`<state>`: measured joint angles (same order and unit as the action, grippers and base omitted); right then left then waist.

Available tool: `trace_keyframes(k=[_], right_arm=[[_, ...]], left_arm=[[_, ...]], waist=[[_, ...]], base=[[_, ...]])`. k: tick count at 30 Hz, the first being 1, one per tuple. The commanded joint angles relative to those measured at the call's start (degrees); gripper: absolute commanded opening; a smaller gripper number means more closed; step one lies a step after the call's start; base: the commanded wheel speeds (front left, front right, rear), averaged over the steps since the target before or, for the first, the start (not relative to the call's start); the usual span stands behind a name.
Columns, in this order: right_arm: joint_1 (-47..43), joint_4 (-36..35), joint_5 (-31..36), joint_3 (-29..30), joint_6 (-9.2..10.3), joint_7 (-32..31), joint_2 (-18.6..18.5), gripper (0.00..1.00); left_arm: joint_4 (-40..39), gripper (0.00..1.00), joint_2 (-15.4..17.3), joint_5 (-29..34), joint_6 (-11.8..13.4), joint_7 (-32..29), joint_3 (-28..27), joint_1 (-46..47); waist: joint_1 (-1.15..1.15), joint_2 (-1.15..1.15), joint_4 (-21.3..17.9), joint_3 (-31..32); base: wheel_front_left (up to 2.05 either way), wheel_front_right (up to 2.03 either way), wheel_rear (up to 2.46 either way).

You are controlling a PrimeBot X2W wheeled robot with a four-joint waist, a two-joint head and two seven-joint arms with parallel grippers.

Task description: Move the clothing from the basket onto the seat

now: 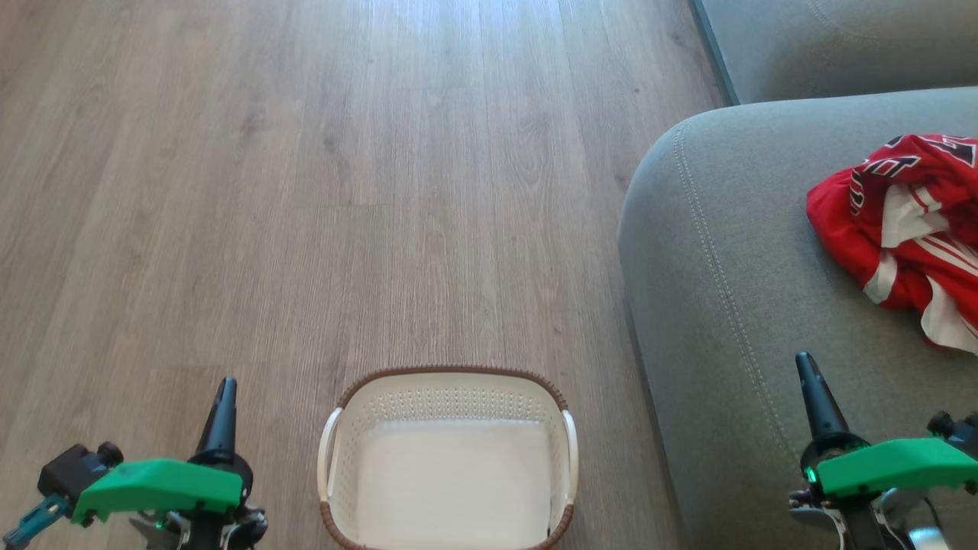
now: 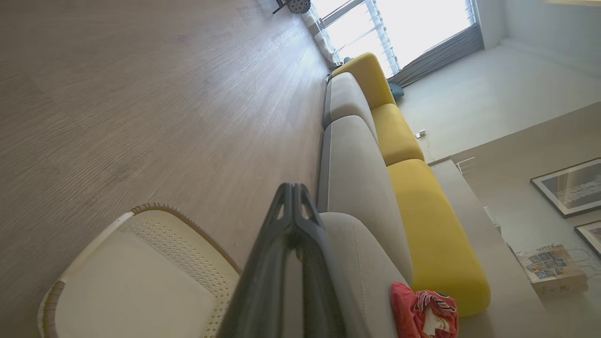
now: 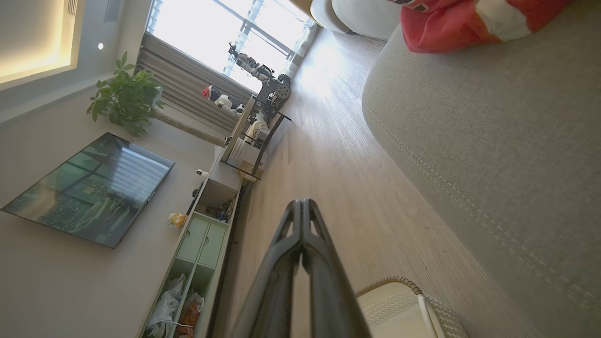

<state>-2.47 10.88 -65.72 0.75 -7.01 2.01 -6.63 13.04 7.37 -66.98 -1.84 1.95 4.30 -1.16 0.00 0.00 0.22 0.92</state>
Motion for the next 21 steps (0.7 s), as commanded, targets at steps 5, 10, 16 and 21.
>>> trace_keyframes(k=[5,10,16,21], right_arm=[[3.8,-1.2,-3.4,0.1,-0.31,-0.9,0.2,0.0],[4.5,-0.6,-6.8,0.7,-0.33,-1.8,0.6,0.0],[5.1,0.0,-10.2,1.3,-0.35,-2.7,0.9,0.0],[5.7,0.5,-13.0,1.8,-0.37,-3.4,1.2,0.0]], left_arm=[[-1.4,0.0,-0.1,-3.0,-1.0,-0.9,-3.0,3.7],[-1.1,0.0,-0.6,-6.2,-1.6,-1.9,-4.0,4.2],[-0.7,0.0,-1.2,-9.3,-2.3,-2.9,-5.0,4.7],[-0.4,0.0,-1.7,-11.9,-2.8,-3.8,-5.9,5.2]], waist=[[0.0,0.0,0.0,-0.1],[0.0,0.0,0.0,-0.2],[0.0,0.0,-0.1,-0.4],[0.0,0.0,-0.1,-0.5]], base=[[0.0,0.0,0.0],[0.0,0.0,0.0],[0.0,0.0,0.0],[0.0,0.0,0.0]])
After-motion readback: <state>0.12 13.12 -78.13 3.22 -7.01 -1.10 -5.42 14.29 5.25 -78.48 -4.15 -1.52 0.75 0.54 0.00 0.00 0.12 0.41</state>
